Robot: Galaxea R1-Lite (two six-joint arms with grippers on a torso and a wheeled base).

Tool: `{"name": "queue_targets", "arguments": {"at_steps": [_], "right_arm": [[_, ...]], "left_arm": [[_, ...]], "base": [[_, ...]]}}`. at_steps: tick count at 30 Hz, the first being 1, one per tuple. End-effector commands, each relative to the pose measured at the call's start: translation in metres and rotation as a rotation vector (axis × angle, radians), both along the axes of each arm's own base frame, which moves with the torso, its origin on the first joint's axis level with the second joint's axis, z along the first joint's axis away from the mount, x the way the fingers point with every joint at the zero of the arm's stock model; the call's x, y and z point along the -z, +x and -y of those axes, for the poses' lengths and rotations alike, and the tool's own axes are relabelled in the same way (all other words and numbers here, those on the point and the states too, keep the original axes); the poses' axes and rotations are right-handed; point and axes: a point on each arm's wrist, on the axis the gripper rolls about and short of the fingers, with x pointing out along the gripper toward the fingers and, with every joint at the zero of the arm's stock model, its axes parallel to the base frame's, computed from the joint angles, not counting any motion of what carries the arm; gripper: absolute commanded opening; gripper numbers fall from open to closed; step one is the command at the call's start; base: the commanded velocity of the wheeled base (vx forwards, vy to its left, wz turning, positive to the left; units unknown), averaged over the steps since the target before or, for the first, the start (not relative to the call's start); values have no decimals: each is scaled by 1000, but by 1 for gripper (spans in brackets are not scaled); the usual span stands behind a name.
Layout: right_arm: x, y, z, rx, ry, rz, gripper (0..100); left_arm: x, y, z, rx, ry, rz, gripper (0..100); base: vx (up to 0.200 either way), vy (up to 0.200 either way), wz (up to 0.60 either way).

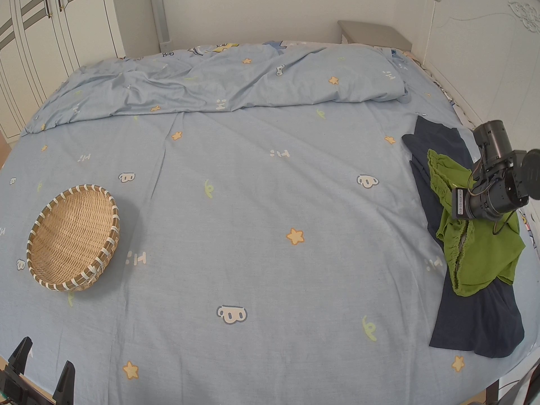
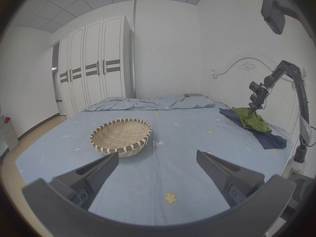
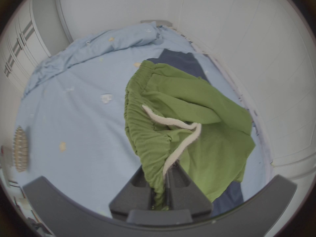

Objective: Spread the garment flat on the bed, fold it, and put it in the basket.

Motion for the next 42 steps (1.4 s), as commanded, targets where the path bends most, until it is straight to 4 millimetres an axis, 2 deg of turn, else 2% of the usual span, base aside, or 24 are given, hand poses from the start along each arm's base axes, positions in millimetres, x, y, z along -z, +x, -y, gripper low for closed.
{"name": "queue_targets", "arguments": {"at_steps": [1, 5, 7, 10, 11, 12, 13, 14, 16, 18, 19, 22, 24, 25, 26, 27, 28, 29, 33, 42], "right_arm": [[-61, -36, -39, -158, 194, 106, 0], [-64, -42, -52, -218, 231, 104, 0], [-66, -52, -76, -298, 260, 100, 0], [-71, -62, -101, -361, 305, 99, 0], [-71, -62, -101, -361, 305, 99, 0], [-72, -69, -120, -412, 336, 94, 0], [-69, -70, -131, -438, 343, 80, 0], [-68, -71, -135, -446, 343, 75, 0], [-61, -72, -162, -511, 342, 42, 0], [-60, -73, -168, -529, 342, 38, 0], [-57, -75, -186, -573, 343, 30, 0], [-51, -72, -213, -621, 354, 36, 0], [-51, -72, -213, -621, 354, 36, 0], [-45, -70, -240, -652, 389, 50, 0], [-45, -70, -242, -655, 391, 52, 0], [-38, -70, -258, -676, 398, 50, 0], [-37, -70, -259, -677, 398, 49, 0], [-30, -69, -271, -692, 397, 41, 0], [-18, -68, -289, -716, 394, 33, 0], [-22, -64, -305, -739, 450, 101, 0]], "left_arm": [[5, 1, 0, 0, 2, -14, 100], [5, 1, 0, 0, 2, -14, 100], [5, 1, 0, 0, 0, -14, 100], [5, 1, 0, 0, 2, -14, 100], [5, 1, 0, 0, 2, -14, 100], [5, 1, 0, -1, 2, -12, 100], [5, 1, 0, 0, 2, -12, 100], [5, 1, 0, 0, 2, -14, 100], [5, 1, 0, 0, 0, -14, 100], [5, 1, 0, 0, 2, -14, 100], [5, 1, 0, 0, 0, -14, 100], [5, 1, 0, 0, 2, -14, 100], [5, 1, 0, 0, 2, -14, 100], [5, 1, 0, 0, 2, -14, 100], [5, 1, 0, 0, 2, -14, 100], [5, 1, 0, 0, 3, -14, 100], [5, 1, 0, 2, 5, -14, 100], [5, 1, 0, 2, 6, -12, 100], [5, 1, 0, 2, 3, -14, 100], [5, 1, 0, 2, 3, -14, 100]], "base": [[0, 0, 0], [0, 0, 0], [0, 0, 0], [0, 0, 0], [0, 0, 0], [0, 0, 0], [0, 0, 0], [0, 0, 0], [0, 0, 0], [0, 0, 0], [0, 0, 0], [0, 0, 0], [0, 0, 0], [0, 0, 0], [0, 0, 0], [0, 0, 0], [0, 0, 0], [0, 0, 0], [0, 0, 0], [0, 0, 0]]}}
